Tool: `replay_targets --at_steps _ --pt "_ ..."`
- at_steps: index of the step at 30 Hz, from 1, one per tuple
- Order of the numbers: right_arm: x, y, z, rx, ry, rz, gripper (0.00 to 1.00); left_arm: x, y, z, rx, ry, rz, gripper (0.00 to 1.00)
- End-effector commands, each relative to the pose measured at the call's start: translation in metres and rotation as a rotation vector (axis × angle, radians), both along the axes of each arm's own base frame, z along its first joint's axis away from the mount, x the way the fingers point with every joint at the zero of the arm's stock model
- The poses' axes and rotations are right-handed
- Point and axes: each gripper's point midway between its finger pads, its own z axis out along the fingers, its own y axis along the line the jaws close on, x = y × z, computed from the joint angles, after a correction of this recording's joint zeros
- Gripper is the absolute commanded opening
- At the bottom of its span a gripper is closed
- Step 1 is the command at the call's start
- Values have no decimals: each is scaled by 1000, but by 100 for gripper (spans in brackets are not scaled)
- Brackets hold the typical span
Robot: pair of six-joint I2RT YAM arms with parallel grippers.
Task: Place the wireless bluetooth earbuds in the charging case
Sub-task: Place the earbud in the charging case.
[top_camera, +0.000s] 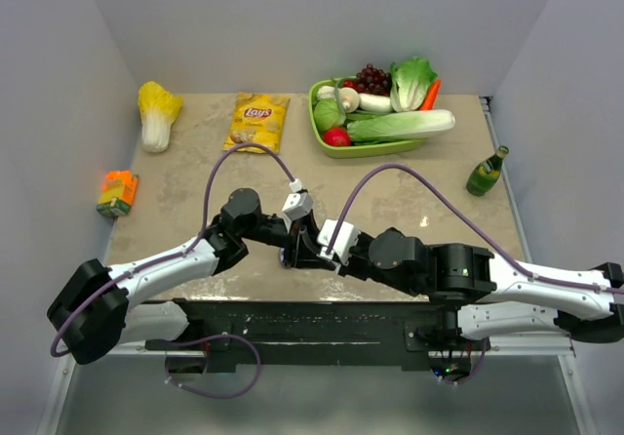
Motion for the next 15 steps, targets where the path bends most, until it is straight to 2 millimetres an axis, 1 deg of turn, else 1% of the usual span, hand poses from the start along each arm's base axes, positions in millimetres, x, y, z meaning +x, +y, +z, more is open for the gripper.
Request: replay_targets --at_steps 1,15 --pt "-3 4 4 32 -19 19 0 5 -3 23 -56 -69 -19 0" --pt "-10 7 5 49 -21 55 0 3 -5 28 -68 -76 -44 0"
